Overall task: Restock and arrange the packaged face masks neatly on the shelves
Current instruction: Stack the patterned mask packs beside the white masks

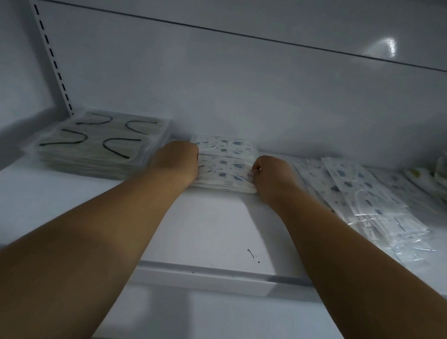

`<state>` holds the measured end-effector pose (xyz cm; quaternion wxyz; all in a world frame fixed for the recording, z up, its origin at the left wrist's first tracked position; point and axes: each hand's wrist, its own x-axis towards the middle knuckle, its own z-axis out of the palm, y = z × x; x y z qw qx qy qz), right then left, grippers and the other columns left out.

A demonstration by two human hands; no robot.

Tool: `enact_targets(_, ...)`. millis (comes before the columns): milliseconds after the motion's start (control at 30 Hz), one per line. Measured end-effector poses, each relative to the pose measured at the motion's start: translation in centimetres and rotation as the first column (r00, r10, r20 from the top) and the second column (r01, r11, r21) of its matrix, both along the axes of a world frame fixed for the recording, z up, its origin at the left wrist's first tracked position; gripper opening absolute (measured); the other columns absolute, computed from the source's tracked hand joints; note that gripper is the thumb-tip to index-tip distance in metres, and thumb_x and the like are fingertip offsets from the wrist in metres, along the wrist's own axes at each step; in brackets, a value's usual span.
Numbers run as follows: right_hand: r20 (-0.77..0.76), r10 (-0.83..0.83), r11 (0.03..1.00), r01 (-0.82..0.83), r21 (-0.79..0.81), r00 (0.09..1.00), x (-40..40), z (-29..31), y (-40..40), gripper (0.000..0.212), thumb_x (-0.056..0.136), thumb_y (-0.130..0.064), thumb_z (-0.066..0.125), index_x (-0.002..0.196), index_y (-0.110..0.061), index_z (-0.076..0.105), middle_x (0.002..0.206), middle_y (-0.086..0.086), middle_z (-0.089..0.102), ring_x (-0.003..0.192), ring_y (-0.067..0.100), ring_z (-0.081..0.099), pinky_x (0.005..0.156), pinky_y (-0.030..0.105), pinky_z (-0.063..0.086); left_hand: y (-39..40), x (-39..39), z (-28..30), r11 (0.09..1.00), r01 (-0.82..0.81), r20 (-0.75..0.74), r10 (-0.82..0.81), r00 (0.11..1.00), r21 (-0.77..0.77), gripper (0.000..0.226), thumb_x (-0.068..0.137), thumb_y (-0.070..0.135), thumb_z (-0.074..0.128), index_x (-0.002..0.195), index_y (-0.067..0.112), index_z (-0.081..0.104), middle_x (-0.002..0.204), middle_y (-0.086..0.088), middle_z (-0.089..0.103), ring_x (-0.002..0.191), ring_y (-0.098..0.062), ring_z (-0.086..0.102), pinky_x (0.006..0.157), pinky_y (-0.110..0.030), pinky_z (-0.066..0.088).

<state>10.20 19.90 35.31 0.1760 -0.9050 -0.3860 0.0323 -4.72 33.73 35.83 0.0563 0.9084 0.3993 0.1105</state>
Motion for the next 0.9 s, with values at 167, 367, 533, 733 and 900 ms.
enact_targets(167,0.086,0.025,0.998,-0.020,-0.060,0.996,-0.4,0.6,-0.5,0.023,0.096,-0.011,0.044,0.109,-0.010,0.064,0.112,0.014,0.066,0.105,0.033,0.061,0.082,0.030,0.046,-0.1,-0.1,0.5,0.999,0.021,-0.071,-0.017,0.997,0.050,0.033,0.090,0.003,0.053,0.115,0.013,0.071,0.118,-0.012,0.063,0.106,-0.032,0.062,0.088,-0.035,0.052)
enact_targets(367,0.209,-0.011,0.999,0.019,-0.037,0.978,-1.5,2.0,-2.1,0.025,0.101,-0.009,0.040,0.117,-0.010,0.058,0.118,0.014,0.055,0.102,0.030,0.060,0.080,0.033,0.047,-3.1,-0.1,2.3,0.995,0.086,0.084,-0.090,0.992,0.056,0.026,0.091,0.014,0.058,0.114,0.014,0.070,0.124,-0.012,0.050,0.113,-0.034,0.055,0.095,-0.042,0.051)
enact_targets(533,0.206,-0.021,0.994,-0.001,0.109,0.978,-1.7,2.8,-5.5,0.024,0.103,-0.022,0.040,0.110,-0.011,0.060,0.105,0.008,0.054,0.093,0.027,0.056,0.073,0.032,0.043,-8.2,0.6,1.2,0.965,0.261,0.292,-0.241,0.926,-0.030,0.027,0.089,0.013,0.058,0.112,0.018,0.072,0.119,-0.008,0.059,0.109,-0.028,0.058,0.091,-0.029,0.046)
enact_targets(733,0.269,-0.098,0.981,0.048,0.189,0.958,2.5,3.7,-11.4,0.025,0.098,-0.031,0.053,0.116,-0.017,0.065,0.117,0.008,0.060,0.109,0.028,0.055,0.090,0.034,0.045,-13.0,4.2,1.6,0.905,0.371,0.345,-0.287,0.893,-0.207,0.027,0.091,0.013,0.057,0.113,0.017,0.072,0.115,-0.003,0.066,0.104,-0.022,0.062,0.086,-0.026,0.048)
enact_targets(900,0.188,-0.233,0.960,0.257,-0.115,0.954,7.2,2.5,-15.4,0.051,0.097,-0.053,0.046,0.138,-0.024,0.049,0.140,0.010,0.049,0.130,0.034,0.043,0.107,0.043,0.038,-16.8,9.4,1.2,0.670,0.367,0.440,-0.068,0.896,-0.645,0.039,0.082,0.025,0.064,0.120,0.018,0.065,0.113,0.001,0.063,0.107,-0.023,0.065,0.097,-0.037,0.054)
